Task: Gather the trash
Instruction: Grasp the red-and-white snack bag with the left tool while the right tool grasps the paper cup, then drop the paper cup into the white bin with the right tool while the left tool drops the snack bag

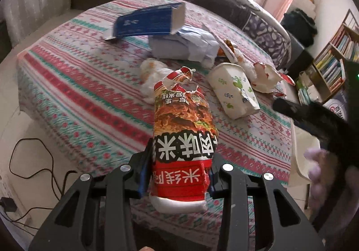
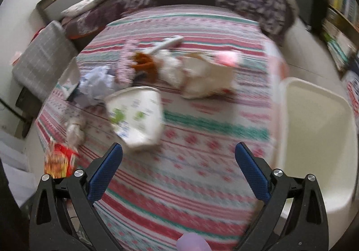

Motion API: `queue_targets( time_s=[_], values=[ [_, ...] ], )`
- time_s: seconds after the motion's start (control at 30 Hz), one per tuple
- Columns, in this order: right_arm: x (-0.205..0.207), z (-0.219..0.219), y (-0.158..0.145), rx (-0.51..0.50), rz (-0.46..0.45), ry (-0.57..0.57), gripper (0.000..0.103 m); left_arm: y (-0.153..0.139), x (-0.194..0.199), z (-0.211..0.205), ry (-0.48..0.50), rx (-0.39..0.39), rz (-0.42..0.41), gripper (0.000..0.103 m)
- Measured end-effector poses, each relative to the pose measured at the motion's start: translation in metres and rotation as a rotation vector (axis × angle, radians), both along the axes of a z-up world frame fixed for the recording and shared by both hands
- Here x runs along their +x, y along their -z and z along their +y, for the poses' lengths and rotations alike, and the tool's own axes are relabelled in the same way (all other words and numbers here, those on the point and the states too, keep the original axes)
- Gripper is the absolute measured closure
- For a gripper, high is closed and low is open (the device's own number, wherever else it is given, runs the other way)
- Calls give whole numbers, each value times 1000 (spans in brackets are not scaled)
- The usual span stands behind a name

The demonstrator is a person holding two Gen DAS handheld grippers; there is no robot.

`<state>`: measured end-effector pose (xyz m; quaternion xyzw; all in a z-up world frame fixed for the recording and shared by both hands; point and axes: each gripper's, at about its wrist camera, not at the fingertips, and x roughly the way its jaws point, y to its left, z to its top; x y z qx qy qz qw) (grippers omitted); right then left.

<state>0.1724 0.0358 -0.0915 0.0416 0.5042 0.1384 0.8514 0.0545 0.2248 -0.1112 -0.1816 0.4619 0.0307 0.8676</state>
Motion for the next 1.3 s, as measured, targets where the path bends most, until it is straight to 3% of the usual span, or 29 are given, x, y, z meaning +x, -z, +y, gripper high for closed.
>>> queue_targets(
  time_s=[0.4,0.5,0.57,0.73,1.03,1.3],
  values=[
    [39,56,30,2,134,-60,7,-2,-10,25,-48,-38,-10,65],
    [41,55,37,17,161,-37,14,-1,-12,29,-58,-47,-6,65],
    [40,55,35,9,140,-34,24,0,-13,31,-63,-49,-6,65],
    [35,49,31,18,130,-25,30,1,-13,30,-76,-45,-1,65],
    [9,34,2,7,16,-16,32,-12,-11,21,-81,-28,-16,65],
    [-22,-6,-29,-13,-106,46,31,-35,-5,-3,-52,6,-54,65]
  ],
)
